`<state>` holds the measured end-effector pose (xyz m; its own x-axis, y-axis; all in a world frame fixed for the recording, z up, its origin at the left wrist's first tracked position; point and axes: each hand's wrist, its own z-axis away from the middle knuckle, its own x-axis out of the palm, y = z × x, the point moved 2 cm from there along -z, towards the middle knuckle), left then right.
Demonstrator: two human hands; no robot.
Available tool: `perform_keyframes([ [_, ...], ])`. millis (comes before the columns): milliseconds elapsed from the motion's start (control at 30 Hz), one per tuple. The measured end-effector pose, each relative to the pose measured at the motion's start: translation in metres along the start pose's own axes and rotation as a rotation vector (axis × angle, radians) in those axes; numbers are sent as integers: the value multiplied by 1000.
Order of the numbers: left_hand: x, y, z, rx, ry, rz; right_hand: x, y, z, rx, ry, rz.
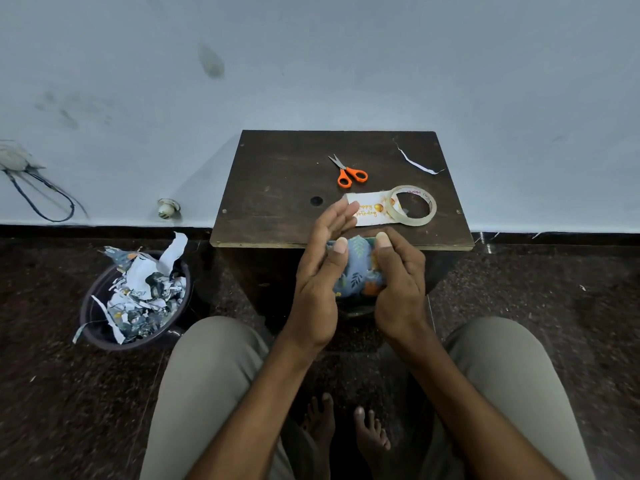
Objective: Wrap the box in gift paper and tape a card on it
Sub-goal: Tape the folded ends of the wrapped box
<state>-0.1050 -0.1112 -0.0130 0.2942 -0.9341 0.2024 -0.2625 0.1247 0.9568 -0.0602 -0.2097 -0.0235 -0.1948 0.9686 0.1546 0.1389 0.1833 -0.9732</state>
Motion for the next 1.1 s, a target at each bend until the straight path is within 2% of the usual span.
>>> perform_keyframes([
  [200, -2, 3, -4, -5, 1, 38, 4, -5, 0, -74, -128, -61],
  [467, -1, 5, -3, 16, 87, 7, 7, -3, 2, -45, -100, -39],
  [733, -6, -2, -6, -26, 192, 14, 12, -7, 0, -125, -64, -20],
  [967, -3, -1, -7, -100, 146, 129, 12, -4, -3, -128, 1, -29],
  [1033, -2, 2, -5, -92, 74, 142, 10, -5, -5, -96, 7, -41],
  [1100, -2, 4, -2, -59, -13, 60, 7, -6, -8, -82, 13, -53],
])
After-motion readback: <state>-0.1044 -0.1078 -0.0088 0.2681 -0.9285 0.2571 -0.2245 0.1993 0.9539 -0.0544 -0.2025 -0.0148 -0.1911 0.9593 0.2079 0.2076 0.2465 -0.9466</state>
